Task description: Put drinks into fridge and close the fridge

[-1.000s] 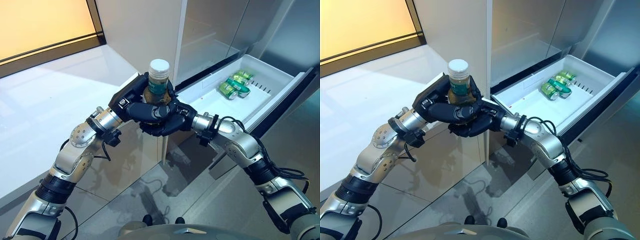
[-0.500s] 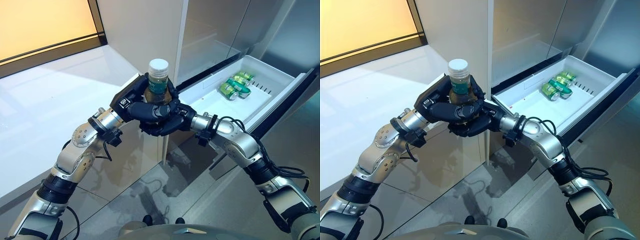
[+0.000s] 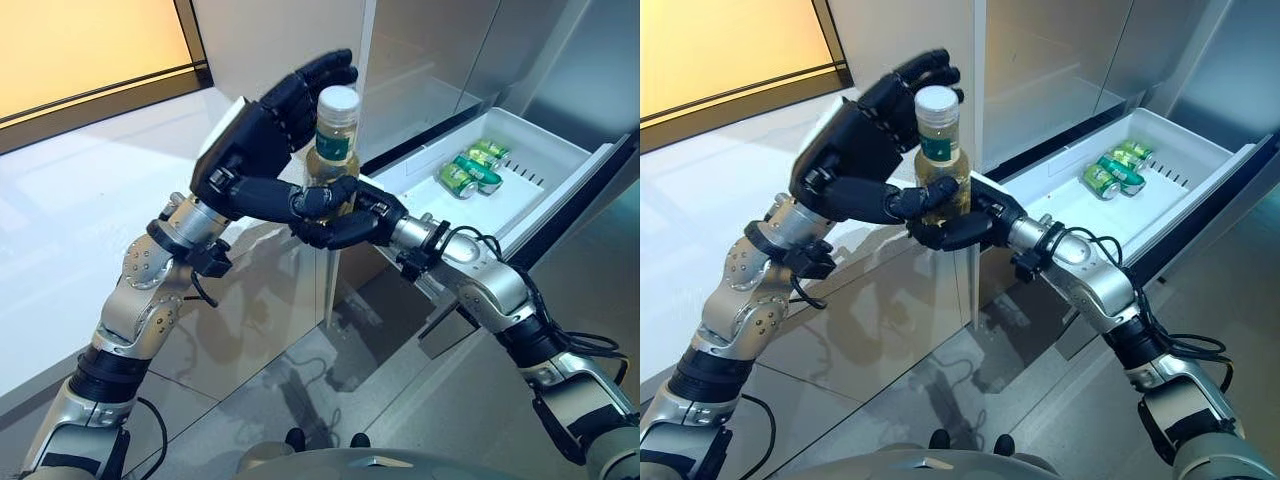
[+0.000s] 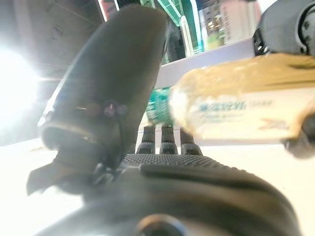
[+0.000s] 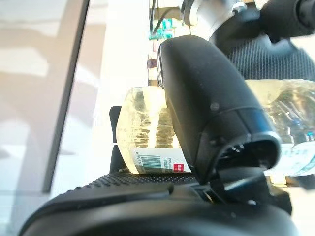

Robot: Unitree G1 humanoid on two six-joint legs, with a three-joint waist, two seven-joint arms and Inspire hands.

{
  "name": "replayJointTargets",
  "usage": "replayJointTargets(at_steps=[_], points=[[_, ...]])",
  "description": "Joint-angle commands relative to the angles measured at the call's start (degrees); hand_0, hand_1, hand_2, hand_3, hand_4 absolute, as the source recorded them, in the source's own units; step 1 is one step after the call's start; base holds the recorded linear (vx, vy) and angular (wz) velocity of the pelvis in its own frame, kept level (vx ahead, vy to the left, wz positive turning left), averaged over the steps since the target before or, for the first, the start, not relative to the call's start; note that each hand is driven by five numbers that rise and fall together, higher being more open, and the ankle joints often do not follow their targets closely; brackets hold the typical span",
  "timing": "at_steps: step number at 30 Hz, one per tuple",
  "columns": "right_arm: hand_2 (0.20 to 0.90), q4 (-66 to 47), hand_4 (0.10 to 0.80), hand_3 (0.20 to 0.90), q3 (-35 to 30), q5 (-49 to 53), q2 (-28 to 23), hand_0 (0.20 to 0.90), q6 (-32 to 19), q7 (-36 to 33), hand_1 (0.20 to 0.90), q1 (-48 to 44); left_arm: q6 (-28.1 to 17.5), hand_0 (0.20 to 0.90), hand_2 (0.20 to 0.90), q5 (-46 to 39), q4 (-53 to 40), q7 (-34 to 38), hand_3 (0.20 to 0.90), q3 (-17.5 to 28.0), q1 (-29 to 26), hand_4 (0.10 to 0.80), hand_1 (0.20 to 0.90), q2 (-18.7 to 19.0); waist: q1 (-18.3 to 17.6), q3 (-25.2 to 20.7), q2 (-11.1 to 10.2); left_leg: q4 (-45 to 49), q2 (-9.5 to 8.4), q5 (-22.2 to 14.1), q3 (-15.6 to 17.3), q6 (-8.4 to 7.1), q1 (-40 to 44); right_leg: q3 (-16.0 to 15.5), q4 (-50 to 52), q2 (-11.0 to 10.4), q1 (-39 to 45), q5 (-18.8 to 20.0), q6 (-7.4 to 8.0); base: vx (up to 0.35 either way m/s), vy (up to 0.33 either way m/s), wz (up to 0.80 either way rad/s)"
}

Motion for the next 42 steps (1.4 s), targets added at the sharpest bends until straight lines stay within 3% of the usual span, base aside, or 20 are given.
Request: replayJointTargets(at_steps=[1, 6, 11, 15, 19, 24, 32, 36, 40, 42], points=[[0.3, -11.1, 0.1, 0.2, -10.4, 2.7, 2.1, 0.3, -13.5, -2.0, 0.3, -9.4, -6.1, 0.9, 0.9, -4.8, -1.6, -3.2, 0.9, 1.4, -6.3, 0.8, 0.9, -0.7, -0.9, -7.1, -0.5, 0.1, -1.0, -5.3, 0.6, -0.89, 0.1, -0.9, 0.6, -1.9, 1.3, -2.1, 4.87, 0.0, 0.0, 0.0], [0.3, -15.1, 0.1, 0.2, -12.6, 2.1, 1.8, 0.3, -14.9, -2.0, 0.3, -7.0, -2.9, 0.9, 0.9, -14.0, -2.5, -7.3, 0.9, 2.7, -4.4, 0.8, 0.9, -2.5, -1.5, -7.2, -0.5, 0.1, -0.95, -5.5, 1.0, -0.83, 0.2, -0.2, 0.6, -1.7, 1.2, -2.1, 4.76, 0.0, 0.0, 0.0], [0.3, -18.2, 0.1, 0.2, -15.4, 1.8, 1.8, 0.3, -14.9, -1.8, 0.3, -4.6, 2.1, 0.9, 0.9, -29.8, -3.8, -12.2, 0.9, 3.0, -0.8, 0.8, 0.9, -9.2, -2.4, -7.2, -0.7, 0.1, -0.93, -6.0, 1.4, -0.69, 0.4, 0.6, 0.6, -1.7, 1.0, -2.0, 4.79, -0.007, 0.003, -0.04], [0.3, -20.9, 0.1, 0.2, -17.9, 0.7, 1.3, 0.3, -14.5, -3.2, 0.3, -2.5, 10.2, 0.9, 0.9, -45.4, -4.2, -15.0, 0.9, 3.3, 3.5, 0.8, 0.9, -15.9, -3.2, -7.2, -1.2, 0.1, -0.96, -5.9, 1.7, -0.66, 0.4, 1.2, 0.9, -1.6, 0.5, -1.7, 4.66, -0.017, -0.002, -0.06], [0.3, -23.0, 0.1, 0.2, -21.2, 0.5, -1.0, 0.3, -13.8, -4.7, 0.3, -0.9, 18.0, 0.9, 0.9, -56.2, -4.1, -16.8, 0.9, -0.5, 8.5, 0.8, 0.9, -21.6, -4.0, -6.9, -1.4, 0.1, -0.99, -6.2, 1.9, -0.56, 0.3, 1.8, 1.1, -1.5, 0.1, -1.5, 4.52, -0.011, -0.009, -0.05], [0.3, -22.8, 0.1, 0.2, -25.3, 1.7, -3.4, 0.3, -13.5, -4.9, 0.3, 2.1, 24.5, 0.9, 0.9, -63.3, -1.1, -18.4, 0.9, -4.3, 13.9, 0.8, 0.9, -23.7, -4.7, -6.5, -1.6, 0.1, -0.94, -6.9, 2.5, -0.58, 0.4, 2.3, 1.0, -1.5, 0.0, -1.4, 4.67, -0.005, -0.003, -0.03], [0.3, -23.3, 0.1, 0.2, -34.1, 2.4, -5.7, 0.3, -14.1, -1.2, 0.3, 13.7, 30.2, 0.9, 0.9, -52.9, 12.8, -26.1, 0.9, -3.3, 25.4, 0.8, 0.9, -26.2, -5.8, -5.3, -1.8, 0.1, -0.66, -7.0, 4.1, -0.53, 0.0, 3.4, 1.1, -1.3, -0.9, -0.9, 5.07, -0.033, 0.001, -0.1], [0.3, -22.4, 0.1, 0.2, -38.5, 2.6, -6.6, 0.3, -13.6, -1.5, 0.3, 19.4, 30.3, 0.9, 0.9, -44.2, 20.3, -28.6, 0.9, -2.4, 29.4, 0.8, 0.9, -27.7, -6.4, -5.0, -2.1, 0.1, -0.41, -7.0, 5.0, -0.51, -0.3, 3.8, 1.0, -1.2, -1.3, -0.7, 5.31, -0.013, 0.002, -0.08], [0.3, -20.1, 0.1, 0.2, -44.4, 3.1, -8.3, 0.3, -15.5, -2.1, 0.3, 26.5, 26.3, 0.9, 0.9, -32.2, 28.4, -30.5, 0.9, -1.4, 33.0, 0.8, 0.9, -28.0, -7.1, -4.5, -2.3, 0.1, -0.11, -7.6, 6.0, -0.53, -0.3, 4.4, 0.8, -0.9, -1.5, -0.9, 5.68, -0.007, -0.004, -0.08], [0.3, -18.7, 0.1, 0.2, -45.7, -0.5, -9.8, 0.3, -17.7, -2.8, 0.3, 27.9, 21.2, 0.9, 0.9, -25.5, 32.8, -27.0, 0.9, -1.2, 33.5, 0.8, 0.9, -26.9, -7.3, -4.3, -2.5, 0.1, 0.0, -7.5, 6.5, -0.53, -0.5, 4.6, 0.7, -0.7, -1.8, -0.7, 5.82, -0.004, -0.016, -0.08]])
